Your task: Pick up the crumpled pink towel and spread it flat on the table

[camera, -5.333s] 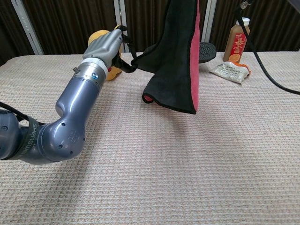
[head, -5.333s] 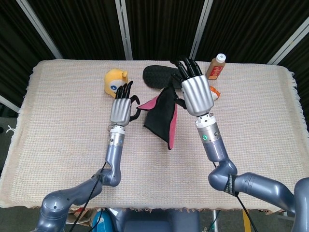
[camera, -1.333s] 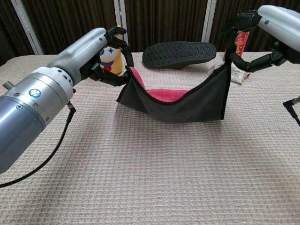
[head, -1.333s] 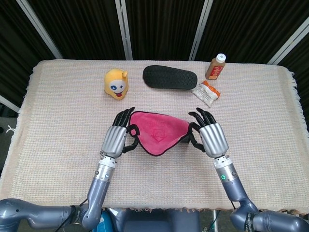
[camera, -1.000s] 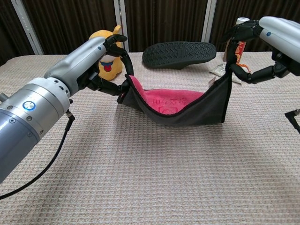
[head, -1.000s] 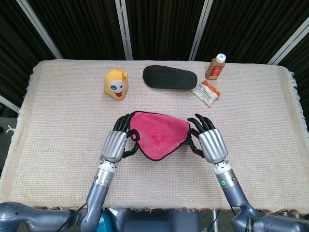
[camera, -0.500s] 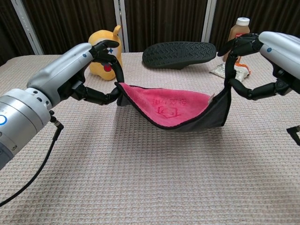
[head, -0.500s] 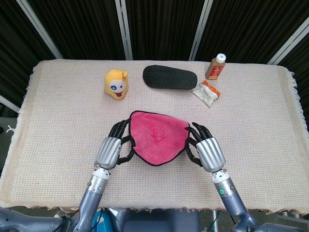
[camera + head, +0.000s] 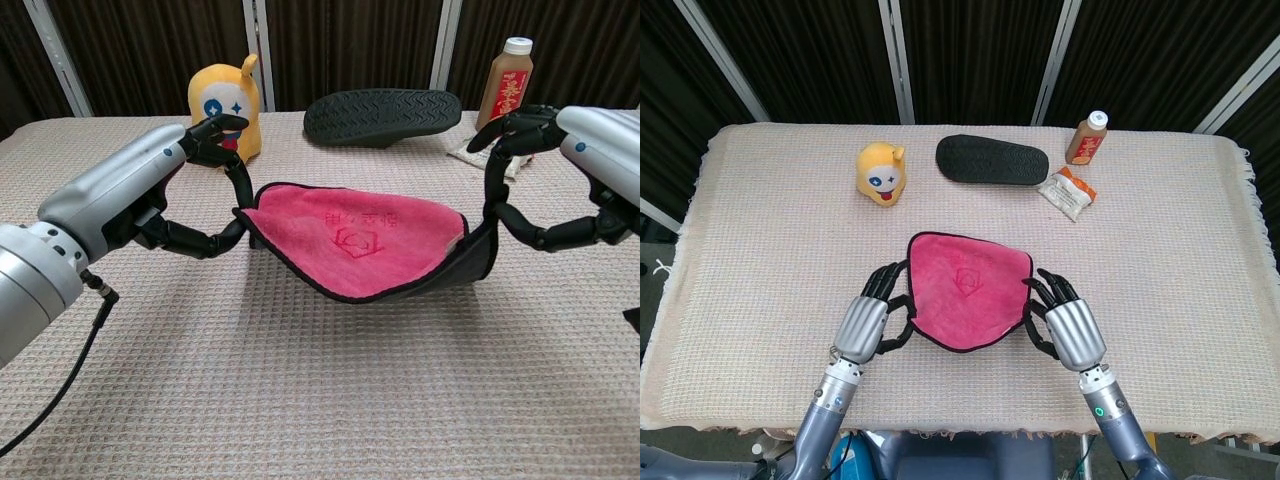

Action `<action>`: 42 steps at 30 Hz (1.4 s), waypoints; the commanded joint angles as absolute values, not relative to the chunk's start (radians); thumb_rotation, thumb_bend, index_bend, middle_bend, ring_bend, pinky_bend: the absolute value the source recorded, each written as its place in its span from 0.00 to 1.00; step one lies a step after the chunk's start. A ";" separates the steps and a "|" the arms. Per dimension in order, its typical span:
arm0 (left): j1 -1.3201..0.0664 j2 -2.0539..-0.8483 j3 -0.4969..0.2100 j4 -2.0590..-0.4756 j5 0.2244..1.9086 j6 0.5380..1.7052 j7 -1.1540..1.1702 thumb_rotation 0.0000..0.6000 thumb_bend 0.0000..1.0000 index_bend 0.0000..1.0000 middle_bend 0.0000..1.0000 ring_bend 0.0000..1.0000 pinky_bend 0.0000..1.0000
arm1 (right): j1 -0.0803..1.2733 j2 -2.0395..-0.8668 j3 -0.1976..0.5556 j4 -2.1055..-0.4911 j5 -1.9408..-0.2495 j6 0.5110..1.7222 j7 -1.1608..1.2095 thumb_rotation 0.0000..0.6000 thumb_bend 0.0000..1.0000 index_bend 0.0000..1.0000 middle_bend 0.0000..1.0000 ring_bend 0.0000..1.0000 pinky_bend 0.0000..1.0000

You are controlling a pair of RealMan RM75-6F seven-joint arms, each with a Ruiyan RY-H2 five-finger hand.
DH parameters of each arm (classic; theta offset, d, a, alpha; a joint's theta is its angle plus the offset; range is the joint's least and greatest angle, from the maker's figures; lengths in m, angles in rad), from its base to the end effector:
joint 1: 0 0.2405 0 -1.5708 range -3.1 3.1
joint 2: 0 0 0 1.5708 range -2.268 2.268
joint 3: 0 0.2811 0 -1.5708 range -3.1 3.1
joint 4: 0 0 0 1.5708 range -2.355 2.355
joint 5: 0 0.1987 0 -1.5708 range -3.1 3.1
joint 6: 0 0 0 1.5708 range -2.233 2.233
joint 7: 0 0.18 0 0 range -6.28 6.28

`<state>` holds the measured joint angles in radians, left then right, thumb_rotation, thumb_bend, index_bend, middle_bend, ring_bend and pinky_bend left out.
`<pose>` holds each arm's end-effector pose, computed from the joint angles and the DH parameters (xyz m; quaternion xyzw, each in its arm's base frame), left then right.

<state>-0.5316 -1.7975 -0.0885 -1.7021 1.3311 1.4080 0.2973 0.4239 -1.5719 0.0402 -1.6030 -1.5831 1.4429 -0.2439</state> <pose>-0.1070 0.2860 -0.0351 -0.6038 -0.4590 -0.5472 0.3540 -0.1705 -0.2824 0.0261 0.6607 -0.3271 0.5293 0.4199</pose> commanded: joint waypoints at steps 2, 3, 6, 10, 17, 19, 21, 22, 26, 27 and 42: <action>-0.524 -1.789 -0.086 -1.701 1.338 1.401 0.292 1.00 0.50 0.59 0.01 0.00 0.00 | 0.418 -1.582 0.035 -1.600 -1.592 1.440 -0.249 1.00 0.50 0.66 0.26 0.13 0.20; -0.522 -1.788 -0.086 -1.701 1.340 1.400 0.291 1.00 0.50 0.59 0.01 0.00 0.00 | 0.416 -1.584 0.034 -1.600 -1.594 1.440 -0.250 1.00 0.50 0.66 0.26 0.13 0.20; -0.515 -1.776 -0.086 -1.701 1.344 1.391 0.283 1.00 0.50 0.59 0.01 0.00 0.00 | 0.414 -1.596 0.034 -1.594 -1.600 1.434 -0.258 1.00 0.50 0.66 0.26 0.13 0.20; -0.506 -1.752 -0.086 -1.699 1.344 1.376 0.269 1.00 0.49 0.59 0.01 0.00 0.00 | 0.412 -1.614 0.032 -1.582 -1.604 1.423 -0.264 1.00 0.50 0.66 0.26 0.13 0.20; -0.498 -1.730 -0.084 -1.688 1.345 1.352 0.255 1.00 0.49 0.59 0.00 0.00 0.00 | 0.408 -1.644 0.029 -1.556 -1.607 1.409 -0.263 1.00 0.50 0.66 0.26 0.13 0.20; -0.495 -1.727 -0.082 -1.684 1.344 1.346 0.251 1.00 0.49 0.58 0.00 0.00 0.00 | 0.410 -1.652 0.033 -1.547 -1.605 1.403 -0.263 1.00 0.50 0.66 0.26 0.13 0.20; -0.493 -1.721 -0.080 -1.678 1.343 1.339 0.248 1.00 0.49 0.58 0.00 0.00 0.00 | 0.411 -1.659 0.032 -1.538 -1.602 1.393 -0.263 1.00 0.50 0.66 0.26 0.13 0.20; -0.492 -1.718 -0.078 -1.675 1.342 1.334 0.246 1.00 0.49 0.57 0.00 0.00 0.00 | 0.412 -1.663 0.032 -1.534 -1.601 1.390 -0.263 1.00 0.50 0.66 0.26 0.13 0.20; -0.489 -1.705 -0.075 -1.667 1.334 1.313 0.238 1.00 0.43 0.54 0.00 0.00 0.00 | 0.419 -1.677 0.037 -1.521 -1.596 1.371 -0.261 1.00 0.50 0.66 0.26 0.13 0.20; -0.490 -1.700 -0.072 -1.667 1.328 1.303 0.240 1.00 0.42 0.54 0.00 0.00 0.00 | 0.419 -1.680 0.035 -1.518 -1.596 1.367 -0.262 1.00 0.50 0.66 0.26 0.13 0.20; -0.499 -1.611 -0.070 -1.721 1.254 1.198 0.294 1.00 0.15 0.39 0.00 0.00 0.00 | 0.426 -1.686 0.022 -1.544 -1.571 1.293 -0.349 1.00 0.43 0.35 0.19 0.03 0.11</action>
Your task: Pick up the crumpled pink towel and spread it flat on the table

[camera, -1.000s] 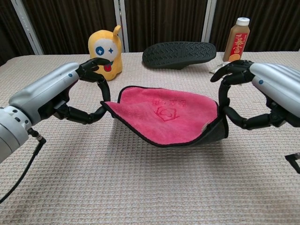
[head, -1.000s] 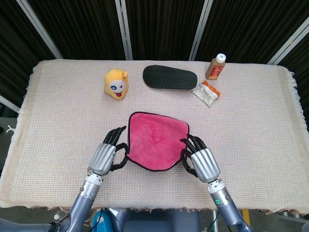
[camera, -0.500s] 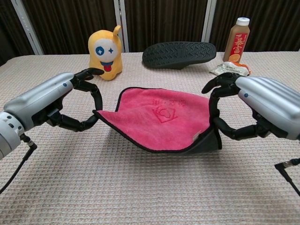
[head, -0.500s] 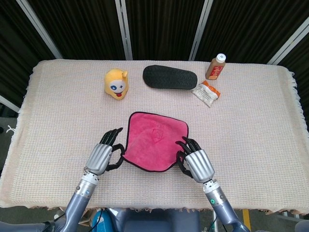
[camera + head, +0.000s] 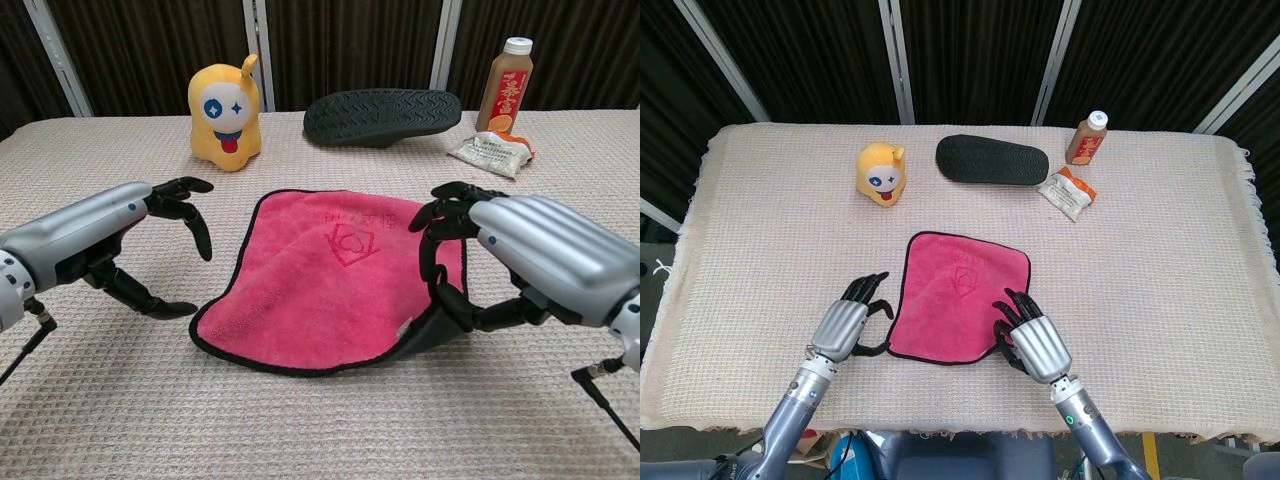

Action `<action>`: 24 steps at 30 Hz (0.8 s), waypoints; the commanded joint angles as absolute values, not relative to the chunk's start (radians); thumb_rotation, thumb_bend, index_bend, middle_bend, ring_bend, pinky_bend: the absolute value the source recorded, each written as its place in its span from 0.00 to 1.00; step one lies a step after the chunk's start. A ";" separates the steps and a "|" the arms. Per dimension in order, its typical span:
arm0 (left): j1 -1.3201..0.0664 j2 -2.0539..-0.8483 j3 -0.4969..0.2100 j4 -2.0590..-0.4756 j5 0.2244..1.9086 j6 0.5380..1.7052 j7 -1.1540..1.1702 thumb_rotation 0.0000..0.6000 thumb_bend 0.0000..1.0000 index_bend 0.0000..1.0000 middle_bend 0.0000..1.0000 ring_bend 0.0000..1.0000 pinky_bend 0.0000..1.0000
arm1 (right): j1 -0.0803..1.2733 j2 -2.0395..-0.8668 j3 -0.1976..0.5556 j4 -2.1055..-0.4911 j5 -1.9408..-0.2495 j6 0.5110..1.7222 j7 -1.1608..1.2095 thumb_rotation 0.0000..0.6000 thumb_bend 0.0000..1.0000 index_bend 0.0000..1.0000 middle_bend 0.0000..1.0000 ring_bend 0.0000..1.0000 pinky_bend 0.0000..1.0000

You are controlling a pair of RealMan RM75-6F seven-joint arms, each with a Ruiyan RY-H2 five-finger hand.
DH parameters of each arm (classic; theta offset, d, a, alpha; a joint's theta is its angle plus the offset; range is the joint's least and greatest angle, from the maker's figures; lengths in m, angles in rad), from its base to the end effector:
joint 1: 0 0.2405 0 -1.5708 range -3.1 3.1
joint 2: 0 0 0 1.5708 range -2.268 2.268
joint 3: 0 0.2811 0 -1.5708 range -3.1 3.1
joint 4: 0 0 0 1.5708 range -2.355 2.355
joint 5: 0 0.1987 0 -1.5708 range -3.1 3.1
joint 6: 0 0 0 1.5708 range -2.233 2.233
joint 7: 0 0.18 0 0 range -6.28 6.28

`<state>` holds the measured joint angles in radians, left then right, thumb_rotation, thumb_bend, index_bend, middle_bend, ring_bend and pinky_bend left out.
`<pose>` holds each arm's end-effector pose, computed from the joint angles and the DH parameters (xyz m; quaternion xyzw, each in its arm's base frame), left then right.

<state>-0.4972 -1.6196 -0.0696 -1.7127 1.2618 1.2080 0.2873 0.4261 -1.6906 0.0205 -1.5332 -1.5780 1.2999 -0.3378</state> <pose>-0.1626 0.2913 -0.0290 -0.6678 -0.4731 -0.4440 0.3648 -0.1612 -0.2691 -0.0354 0.7169 -0.3306 0.4753 0.3885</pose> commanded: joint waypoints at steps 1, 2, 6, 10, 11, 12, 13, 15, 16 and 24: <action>-0.500 -1.607 -0.070 -1.723 1.251 1.193 0.296 1.00 0.12 0.37 0.00 0.00 0.00 | 0.425 -1.683 0.022 -1.552 -1.565 1.287 -0.354 1.00 0.38 0.29 0.17 0.02 0.10; -0.501 -1.603 -0.071 -1.726 1.249 1.189 0.297 1.00 0.08 0.32 0.00 0.00 0.00 | 0.424 -1.680 0.023 -1.558 -1.559 1.283 -0.360 1.00 0.33 0.22 0.14 0.01 0.08; -0.508 -1.583 -0.075 -1.737 1.242 1.167 0.300 1.00 0.01 0.11 0.00 0.00 0.00 | 0.420 -1.662 0.032 -1.588 -1.526 1.266 -0.399 1.00 0.21 0.01 0.05 0.00 0.04; -0.512 -1.561 -0.082 -1.752 1.243 1.153 0.283 1.00 0.00 0.01 0.00 0.00 0.00 | 0.410 -1.641 0.032 -1.615 -1.508 1.266 -0.450 1.00 0.18 0.00 0.00 0.00 0.00; -0.512 -1.556 -0.083 -1.755 1.242 1.151 0.280 1.00 0.00 0.00 0.00 0.00 0.00 | 0.409 -1.636 0.033 -1.621 -1.507 1.266 -0.460 1.00 0.18 0.00 0.00 0.00 0.00; -0.513 -1.551 -0.085 -1.758 1.241 1.148 0.279 1.00 0.00 0.00 0.00 0.00 0.00 | 0.409 -1.630 0.035 -1.630 -1.504 1.265 -0.467 1.00 0.18 0.00 0.00 0.00 0.00; -0.513 -1.546 -0.085 -1.762 1.242 1.147 0.278 1.00 0.00 0.00 0.00 0.00 0.00 | 0.408 -1.624 0.036 -1.640 -1.504 1.266 -0.470 1.00 0.18 0.00 0.00 0.00 0.00; -0.512 -1.534 -0.088 -1.766 1.250 1.154 0.280 1.00 0.00 0.00 0.00 0.00 0.00 | 0.407 -1.608 0.041 -1.660 -1.507 1.273 -0.477 1.00 0.18 0.00 0.00 0.00 0.00; -0.510 -1.529 -0.088 -1.767 1.256 1.159 0.279 1.00 0.00 0.00 0.00 0.00 0.00 | 0.407 -1.598 0.045 -1.670 -1.506 1.273 -0.482 1.00 0.18 0.00 0.00 0.00 0.00; -0.488 -1.480 -0.086 -1.799 1.284 1.187 0.247 1.00 0.00 0.00 0.00 0.00 0.00 | 0.401 -1.518 0.060 -1.749 -1.510 1.289 -0.493 1.00 0.18 0.00 0.00 0.00 0.00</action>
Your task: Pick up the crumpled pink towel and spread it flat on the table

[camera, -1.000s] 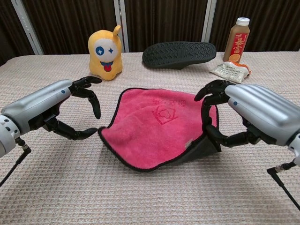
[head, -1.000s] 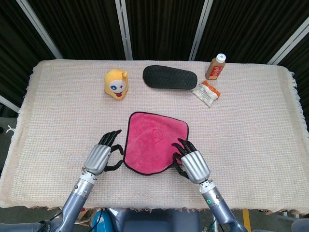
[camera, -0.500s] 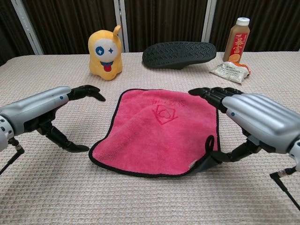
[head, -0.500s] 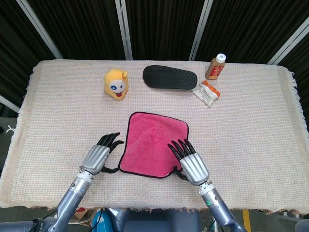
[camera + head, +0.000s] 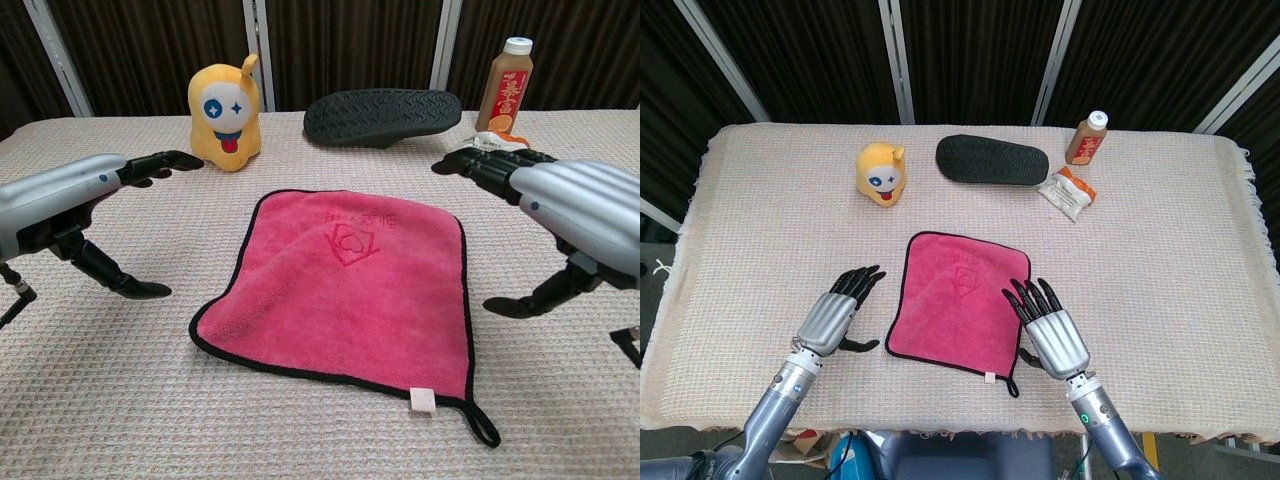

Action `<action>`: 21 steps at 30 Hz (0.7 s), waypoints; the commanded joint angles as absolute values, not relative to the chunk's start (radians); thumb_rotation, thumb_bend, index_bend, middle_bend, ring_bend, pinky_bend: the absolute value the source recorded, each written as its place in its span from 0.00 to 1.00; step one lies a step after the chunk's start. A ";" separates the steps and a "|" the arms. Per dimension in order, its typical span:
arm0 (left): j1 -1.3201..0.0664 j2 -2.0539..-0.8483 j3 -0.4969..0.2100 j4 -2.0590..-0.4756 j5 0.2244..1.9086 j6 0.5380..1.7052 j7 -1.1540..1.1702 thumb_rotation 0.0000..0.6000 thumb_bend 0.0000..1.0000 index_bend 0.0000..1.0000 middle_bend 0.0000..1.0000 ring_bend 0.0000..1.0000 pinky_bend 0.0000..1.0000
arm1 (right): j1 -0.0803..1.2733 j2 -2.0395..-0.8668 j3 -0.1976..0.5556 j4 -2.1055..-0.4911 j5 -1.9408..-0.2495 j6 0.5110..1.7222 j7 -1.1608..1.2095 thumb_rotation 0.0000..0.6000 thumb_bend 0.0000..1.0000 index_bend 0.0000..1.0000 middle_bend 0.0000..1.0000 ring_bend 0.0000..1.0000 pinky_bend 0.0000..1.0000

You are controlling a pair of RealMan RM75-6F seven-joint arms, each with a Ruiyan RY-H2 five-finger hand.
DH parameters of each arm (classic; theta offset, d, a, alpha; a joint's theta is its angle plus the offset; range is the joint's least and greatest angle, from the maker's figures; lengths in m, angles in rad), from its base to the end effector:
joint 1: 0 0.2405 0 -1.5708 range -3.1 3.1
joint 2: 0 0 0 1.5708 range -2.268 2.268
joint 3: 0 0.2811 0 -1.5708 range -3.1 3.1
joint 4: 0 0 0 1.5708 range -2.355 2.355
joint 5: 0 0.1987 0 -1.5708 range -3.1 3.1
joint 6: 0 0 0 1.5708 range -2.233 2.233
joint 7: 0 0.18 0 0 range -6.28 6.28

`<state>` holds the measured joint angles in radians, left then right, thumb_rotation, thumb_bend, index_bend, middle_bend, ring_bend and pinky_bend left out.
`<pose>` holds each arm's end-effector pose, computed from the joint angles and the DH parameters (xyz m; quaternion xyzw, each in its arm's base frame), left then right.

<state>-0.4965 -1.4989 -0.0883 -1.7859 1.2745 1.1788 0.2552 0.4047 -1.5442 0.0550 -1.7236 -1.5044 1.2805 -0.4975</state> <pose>-0.1674 0.2982 0.0041 -0.6719 -0.4660 -0.4442 0.3661 -0.1665 -0.2731 0.0081 0.7205 -0.3167 0.4392 0.4331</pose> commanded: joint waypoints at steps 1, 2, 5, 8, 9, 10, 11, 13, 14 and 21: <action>-0.485 -1.472 -0.084 -1.803 1.290 1.193 0.247 1.00 0.00 0.00 0.00 0.00 0.00 | 0.399 -1.506 0.059 -1.760 -1.514 1.291 -0.487 1.00 0.18 0.00 0.00 0.00 0.00; -0.479 -1.461 -0.080 -1.806 1.300 1.203 0.248 1.00 0.00 0.00 0.00 0.00 0.00 | 0.396 -1.490 0.054 -1.772 -1.521 1.294 -0.478 1.00 0.18 0.00 0.00 0.00 0.00; -0.460 -1.426 -0.059 -1.817 1.340 1.226 0.239 1.00 0.00 0.00 0.00 0.00 0.00 | 0.388 -1.441 0.034 -1.790 -1.544 1.294 -0.446 1.00 0.18 0.02 0.00 0.00 0.00; -0.439 -1.394 -0.033 -1.829 1.371 1.241 0.217 1.00 0.02 0.00 0.00 0.00 0.00 | 0.382 -1.409 0.020 -1.784 -1.553 1.289 -0.404 1.00 0.18 0.05 0.00 0.00 0.00; -0.432 -1.385 -0.024 -1.830 1.381 1.246 0.213 1.00 0.05 0.00 0.00 0.00 0.00 | 0.380 -1.402 0.015 -1.780 -1.555 1.287 -0.393 1.00 0.18 0.05 0.00 0.00 0.00; -0.424 -1.375 -0.012 -1.829 1.395 1.252 0.210 1.00 0.11 0.00 0.00 0.00 0.00 | 0.375 -1.395 0.008 -1.772 -1.558 1.289 -0.380 1.00 0.19 0.05 0.00 0.00 0.00; -0.419 -1.369 -0.003 -1.826 1.407 1.254 0.209 1.00 0.18 0.00 0.00 0.00 0.00 | 0.370 -1.392 0.004 -1.765 -1.562 1.293 -0.369 1.00 0.19 0.05 0.00 0.00 0.00; -0.413 -1.358 0.015 -1.813 1.433 1.253 0.213 1.00 0.31 0.00 0.00 0.00 0.00 | 0.357 -1.389 -0.005 -1.744 -1.576 1.311 -0.336 1.00 0.21 0.05 0.00 0.00 0.00; -0.413 -1.355 0.021 -1.805 1.441 1.251 0.219 1.00 0.38 0.00 0.00 0.00 0.00 | 0.351 -1.388 -0.008 -1.734 -1.583 1.321 -0.323 1.00 0.21 0.05 0.00 0.00 0.00; -0.453 -1.339 0.045 -1.756 1.469 1.165 0.346 1.00 0.60 0.00 0.00 0.00 0.00 | 0.322 -1.396 -0.019 -1.652 -1.622 1.370 -0.238 1.00 0.22 0.08 0.00 0.00 0.00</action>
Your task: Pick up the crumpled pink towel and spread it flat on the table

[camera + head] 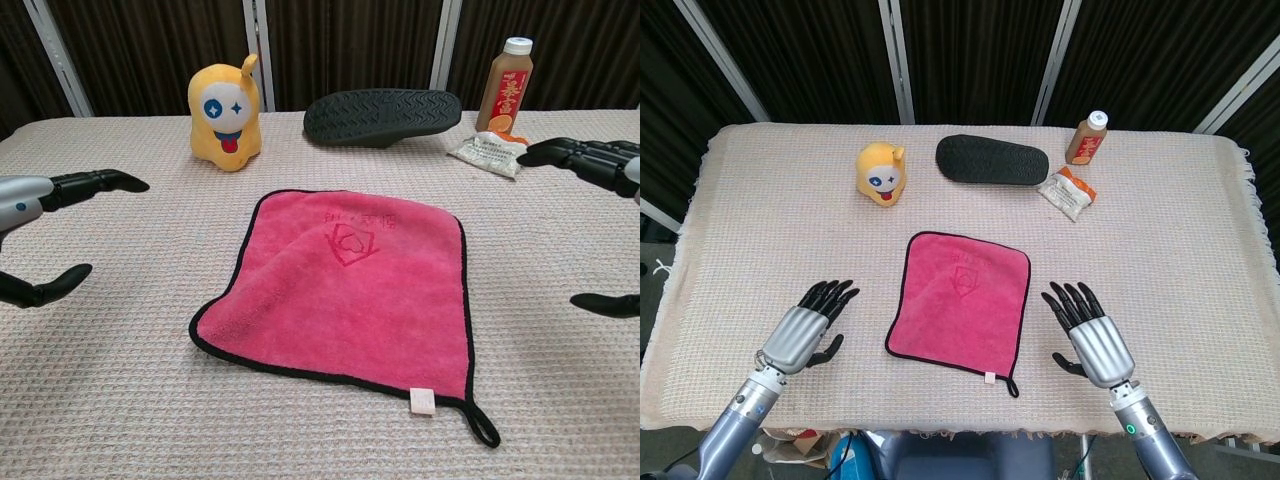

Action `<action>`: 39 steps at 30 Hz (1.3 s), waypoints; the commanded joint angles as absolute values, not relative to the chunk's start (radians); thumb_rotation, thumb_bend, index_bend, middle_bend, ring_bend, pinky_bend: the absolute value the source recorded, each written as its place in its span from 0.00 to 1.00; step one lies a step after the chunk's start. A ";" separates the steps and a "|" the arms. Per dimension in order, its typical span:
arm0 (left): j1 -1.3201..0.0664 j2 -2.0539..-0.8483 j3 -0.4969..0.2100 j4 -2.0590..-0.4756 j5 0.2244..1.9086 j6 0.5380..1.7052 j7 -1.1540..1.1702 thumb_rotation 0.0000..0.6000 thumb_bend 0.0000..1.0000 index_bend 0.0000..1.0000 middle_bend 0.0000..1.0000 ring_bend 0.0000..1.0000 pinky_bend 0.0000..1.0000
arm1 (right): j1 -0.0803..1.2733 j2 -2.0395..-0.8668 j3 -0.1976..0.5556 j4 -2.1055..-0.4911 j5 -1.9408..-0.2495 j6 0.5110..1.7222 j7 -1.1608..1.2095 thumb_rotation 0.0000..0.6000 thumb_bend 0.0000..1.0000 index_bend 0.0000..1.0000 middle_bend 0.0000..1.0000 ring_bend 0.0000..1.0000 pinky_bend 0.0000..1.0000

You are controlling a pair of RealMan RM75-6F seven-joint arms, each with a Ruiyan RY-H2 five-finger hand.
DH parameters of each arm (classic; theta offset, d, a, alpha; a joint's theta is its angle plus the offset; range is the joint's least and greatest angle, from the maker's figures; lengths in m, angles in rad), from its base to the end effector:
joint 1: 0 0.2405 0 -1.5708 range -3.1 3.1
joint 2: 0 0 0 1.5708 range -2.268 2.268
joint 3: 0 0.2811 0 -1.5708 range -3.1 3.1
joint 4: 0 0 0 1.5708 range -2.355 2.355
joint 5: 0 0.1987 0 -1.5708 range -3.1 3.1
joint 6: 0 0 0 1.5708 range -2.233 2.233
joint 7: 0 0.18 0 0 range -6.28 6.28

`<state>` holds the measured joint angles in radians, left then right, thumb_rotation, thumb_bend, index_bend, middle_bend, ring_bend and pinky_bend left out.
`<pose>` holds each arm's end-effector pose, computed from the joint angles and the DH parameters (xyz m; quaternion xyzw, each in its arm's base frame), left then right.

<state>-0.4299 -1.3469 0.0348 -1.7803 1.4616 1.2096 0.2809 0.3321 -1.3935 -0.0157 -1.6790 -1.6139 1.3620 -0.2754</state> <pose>-0.2045 0.2678 0.0354 -0.7368 -0.3856 -0.3937 0.3916 -0.2141 -0.2560 0.0514 0.7101 -0.3289 0.4429 0.4375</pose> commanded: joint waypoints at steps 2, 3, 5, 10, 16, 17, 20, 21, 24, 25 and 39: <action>-0.465 -1.348 0.037 -1.744 1.455 1.142 0.383 1.00 0.60 0.00 0.00 0.00 0.00 | 0.321 -1.396 -0.016 -1.639 -1.623 1.370 -0.228 1.00 0.21 0.08 0.00 0.00 0.00; -0.470 -1.353 0.031 -1.738 1.443 1.133 0.398 1.00 0.60 0.00 0.00 0.00 0.00 | 0.321 -1.396 -0.015 -1.636 -1.623 1.370 -0.224 1.00 0.21 0.08 0.00 0.00 0.00; -0.487 -1.366 0.010 -1.724 1.404 1.105 0.431 1.00 0.60 0.00 0.00 0.00 0.00 | 0.321 -1.394 -0.011 -1.631 -1.622 1.368 -0.214 1.00 0.21 0.08 0.00 0.00 0.00; -0.545 -1.406 -0.057 -1.683 1.311 1.053 0.541 1.00 0.61 0.00 0.00 0.00 0.00 | 0.325 -1.383 0.007 -1.622 -1.617 1.366 -0.201 1.00 0.21 0.09 0.01 0.00 0.00; -0.633 -1.468 -0.143 -1.631 1.186 1.000 0.661 1.00 0.61 0.00 0.00 0.00 0.00 | 0.342 -1.366 0.038 -1.608 -1.592 1.344 -0.176 1.00 0.21 0.09 0.01 0.00 0.00; -0.649 -1.480 -0.153 -1.620 1.163 0.987 0.678 1.00 0.61 0.00 0.00 0.00 0.00 | 0.344 -1.366 0.043 -1.602 -1.588 1.341 -0.171 1.00 0.21 0.09 0.01 0.00 0.00; -0.701 -1.523 -0.173 -1.573 1.086 0.947 0.743 1.00 0.62 0.00 0.00 0.00 0.00 | 0.352 -1.365 0.057 -1.582 -1.574 1.332 -0.149 1.00 0.21 0.09 0.01 0.00 0.00; -0.716 -1.537 -0.175 -1.557 1.065 0.938 0.762 1.00 0.62 0.00 0.00 0.00 0.00 | 0.353 -1.364 0.060 -1.576 -1.571 1.329 -0.142 1.00 0.22 0.09 0.01 0.00 0.00; -0.767 -1.591 -0.182 -1.492 0.993 0.910 0.824 1.00 0.62 0.00 0.00 0.00 0.00 | 0.357 -1.360 0.069 -1.551 -1.562 1.324 -0.116 1.00 0.21 0.09 0.01 0.00 0.00; -0.780 -1.608 -0.184 -1.473 0.972 0.906 0.839 1.00 0.62 0.00 0.00 0.00 0.00 | 0.358 -1.358 0.069 -1.545 -1.560 1.322 -0.107 1.00 0.21 0.09 0.01 0.00 0.00; -0.882 -1.704 -0.169 -1.389 0.823 0.908 0.941 1.00 0.64 0.00 0.00 0.00 0.00 | 0.351 -1.341 0.069 -1.509 -1.563 1.332 -0.040 1.00 0.21 0.09 0.01 0.00 0.00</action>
<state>-0.8769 -1.7000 -0.1747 -1.3913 0.8288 0.9068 0.9363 0.3483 -1.3417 0.0646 -1.5102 -1.5646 1.3337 -0.0414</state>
